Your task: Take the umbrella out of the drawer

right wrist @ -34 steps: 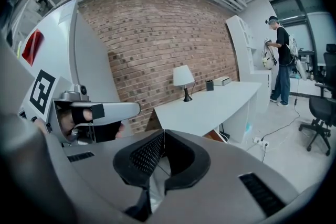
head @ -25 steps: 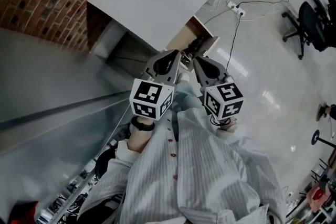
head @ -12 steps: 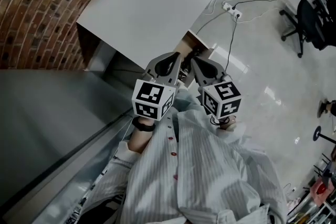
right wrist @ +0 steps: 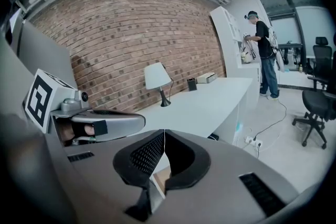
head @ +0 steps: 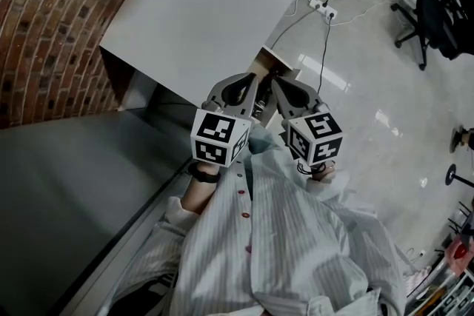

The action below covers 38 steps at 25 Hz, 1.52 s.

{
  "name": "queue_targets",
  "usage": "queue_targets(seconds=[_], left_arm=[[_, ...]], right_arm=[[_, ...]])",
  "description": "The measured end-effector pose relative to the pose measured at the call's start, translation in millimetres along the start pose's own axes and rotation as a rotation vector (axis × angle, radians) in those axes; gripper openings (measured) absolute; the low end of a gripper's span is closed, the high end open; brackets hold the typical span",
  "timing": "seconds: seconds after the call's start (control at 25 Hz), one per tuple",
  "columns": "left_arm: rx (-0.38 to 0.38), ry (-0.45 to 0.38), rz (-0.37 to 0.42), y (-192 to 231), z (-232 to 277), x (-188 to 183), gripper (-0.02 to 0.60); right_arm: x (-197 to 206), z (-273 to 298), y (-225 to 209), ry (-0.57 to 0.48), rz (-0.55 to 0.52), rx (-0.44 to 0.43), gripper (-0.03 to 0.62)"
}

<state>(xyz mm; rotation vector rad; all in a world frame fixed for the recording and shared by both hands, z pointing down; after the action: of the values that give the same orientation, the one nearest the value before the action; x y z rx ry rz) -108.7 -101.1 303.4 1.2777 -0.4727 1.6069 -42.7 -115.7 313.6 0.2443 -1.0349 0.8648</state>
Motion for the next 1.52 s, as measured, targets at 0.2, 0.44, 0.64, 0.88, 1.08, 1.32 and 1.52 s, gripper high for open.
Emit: queue_targets(seconds=[0.2,0.44,0.64,0.88,1.08,1.32,1.52], left_arm=[[0.062,0.055,0.000,-5,19,13,0.009],[0.097,0.121,-0.035,-7,47,45,0.009],[0.097,0.157,-0.071,-1,70,77,0.009],[0.072,0.208,-0.115,16,99,122,0.009],[0.072,0.268,-0.140,24,119,166,0.009],[0.081,0.354,-0.139,29,140,213,0.009],[0.088,0.422,-0.119,33,160,247,0.009]], right_arm=[[12,-1,-14,0.018,0.044,0.056,0.035],[35,3,-36,0.054,0.078,0.105,0.035],[59,14,-53,0.084,0.092,0.124,0.035],[81,37,-70,0.106,0.106,0.129,0.035],[105,60,-80,0.134,0.109,0.110,0.035],[139,86,-90,0.194,0.126,0.092,0.035],[157,106,-103,0.214,0.125,0.084,0.035]])
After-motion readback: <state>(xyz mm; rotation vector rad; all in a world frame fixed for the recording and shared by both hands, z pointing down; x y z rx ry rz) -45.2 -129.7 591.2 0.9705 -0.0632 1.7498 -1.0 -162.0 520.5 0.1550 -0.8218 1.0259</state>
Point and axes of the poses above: the fingertips, and each gripper's own axes: z forward along the fingers, y to its left, x out of its underside, the point moved 2 cm from there along -z, backward along the fingers, and after that the axes turned 7 degrees about x, right-handed, at the moved point
